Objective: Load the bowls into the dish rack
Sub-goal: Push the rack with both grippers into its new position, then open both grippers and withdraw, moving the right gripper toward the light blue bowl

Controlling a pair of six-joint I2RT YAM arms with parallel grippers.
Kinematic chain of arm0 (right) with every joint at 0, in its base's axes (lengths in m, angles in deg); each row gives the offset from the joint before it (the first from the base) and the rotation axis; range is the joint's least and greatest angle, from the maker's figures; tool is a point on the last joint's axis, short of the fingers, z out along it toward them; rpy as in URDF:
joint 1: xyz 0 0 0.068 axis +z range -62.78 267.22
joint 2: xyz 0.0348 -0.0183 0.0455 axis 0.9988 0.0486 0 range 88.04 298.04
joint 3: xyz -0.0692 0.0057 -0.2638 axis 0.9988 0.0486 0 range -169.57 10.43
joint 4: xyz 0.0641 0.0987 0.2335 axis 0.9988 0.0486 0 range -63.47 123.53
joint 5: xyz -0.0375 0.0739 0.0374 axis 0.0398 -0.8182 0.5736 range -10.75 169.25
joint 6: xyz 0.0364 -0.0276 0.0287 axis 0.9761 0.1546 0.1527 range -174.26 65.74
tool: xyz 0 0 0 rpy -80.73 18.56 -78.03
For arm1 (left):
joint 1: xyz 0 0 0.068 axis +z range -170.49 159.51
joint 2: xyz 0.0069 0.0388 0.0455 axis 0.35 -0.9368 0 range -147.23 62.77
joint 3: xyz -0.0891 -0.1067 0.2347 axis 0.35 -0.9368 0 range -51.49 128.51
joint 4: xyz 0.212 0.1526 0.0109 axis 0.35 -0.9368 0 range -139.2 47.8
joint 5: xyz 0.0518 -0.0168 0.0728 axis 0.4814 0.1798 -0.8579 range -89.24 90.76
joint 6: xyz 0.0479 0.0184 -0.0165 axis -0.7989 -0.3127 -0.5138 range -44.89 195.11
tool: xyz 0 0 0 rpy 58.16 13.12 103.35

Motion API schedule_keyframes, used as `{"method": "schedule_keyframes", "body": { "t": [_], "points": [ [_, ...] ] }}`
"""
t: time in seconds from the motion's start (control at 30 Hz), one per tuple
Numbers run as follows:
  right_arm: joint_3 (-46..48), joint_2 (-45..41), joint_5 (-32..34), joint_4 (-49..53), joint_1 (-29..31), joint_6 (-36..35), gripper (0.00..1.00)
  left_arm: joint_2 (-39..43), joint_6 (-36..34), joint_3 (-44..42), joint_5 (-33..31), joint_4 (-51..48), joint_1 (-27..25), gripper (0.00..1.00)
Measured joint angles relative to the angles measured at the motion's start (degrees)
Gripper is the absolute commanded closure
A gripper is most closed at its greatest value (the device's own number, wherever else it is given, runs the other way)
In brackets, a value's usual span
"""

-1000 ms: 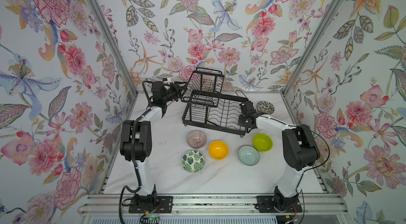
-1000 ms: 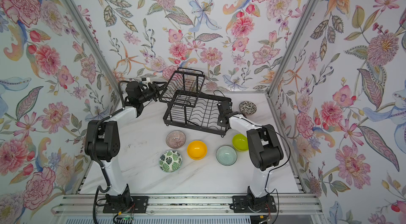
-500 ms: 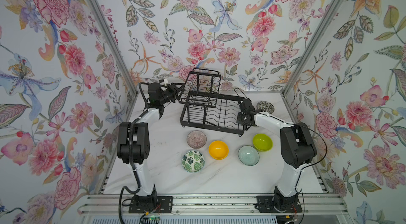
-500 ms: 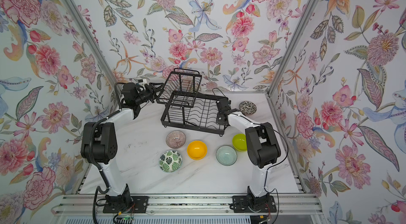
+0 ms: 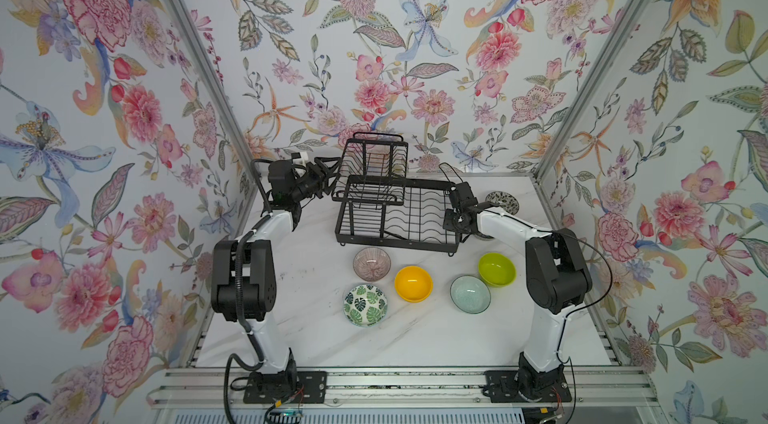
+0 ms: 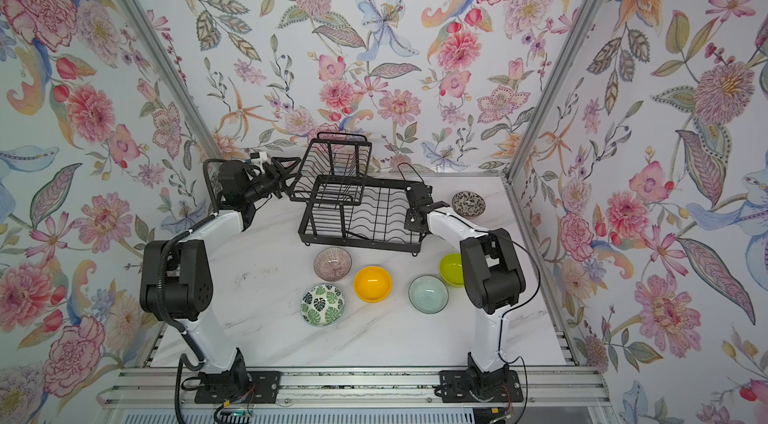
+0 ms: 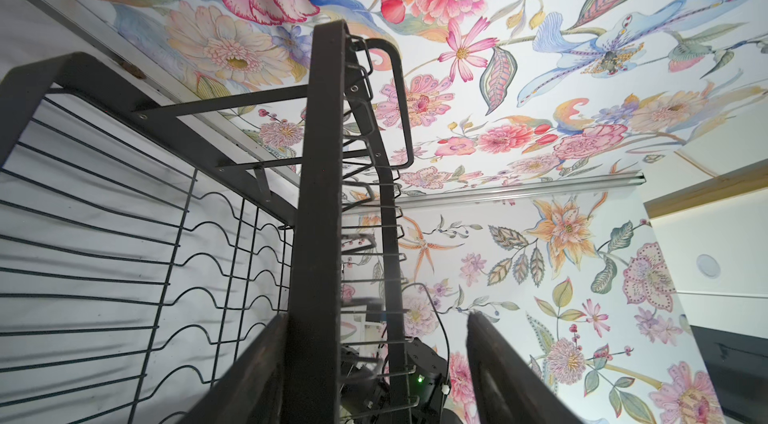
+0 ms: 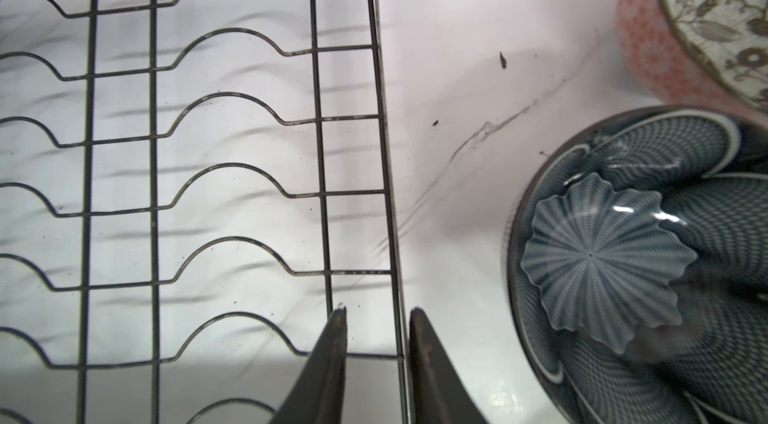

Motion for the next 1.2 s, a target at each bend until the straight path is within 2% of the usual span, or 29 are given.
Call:
{"method": "schedule_keyframes", "body": {
  "t": [0.13, 0.3, 0.47, 0.6, 0.77, 0.97, 1.07, 1.2],
  "points": [
    [-0.46, 0.0, -0.37, 0.11, 0.13, 0.83, 0.59, 1.29, -2.95, 0.07, 1.07, -1.46, 0.79, 0.01],
    [-0.87, -0.26, -0.31, 0.61, 0.33, 1.95, 0.4, 2.8, -8.76, 1.95, 1.49, -7.89, 2.71, 0.01],
    [-0.98, -2.56, 0.31, 2.27, 0.33, 3.02, 0.01, 3.3, -17.53, 5.73, 0.96, -19.8, 4.79, 0.01],
    [-0.96, -6.8, 0.46, 3.65, 0.33, 3.21, 0.01, 5.25, -28.0, 9.51, -3.3, -34.14, 5.38, 0.01],
    [-0.28, -14.05, 0.15, 4.0, 0.33, 4.0, 0.01, 13.75, -35.63, 7.56, -13.66, -46.99, 5.4, 0.01],
    [3.67, -22.82, -1.01, 5.44, 0.44, 7.41, 0.01, 30.75, -36.04, -7.8, -25.09, -53.27, 4.28, 0.01],
    [5.99, -26.08, -2.08, 6.93, 1.2, 8.68, 0.01, 35.91, -34.99, -14.8, -30.01, -56.98, 1.6, 0.01],
    [9.53, -29.51, -3.41, 8.2, 3.74, 9.29, 0.01, 43.08, -32.79, -24.02, -33.2, -62.36, -2.36, 0.01]
  ]
}}
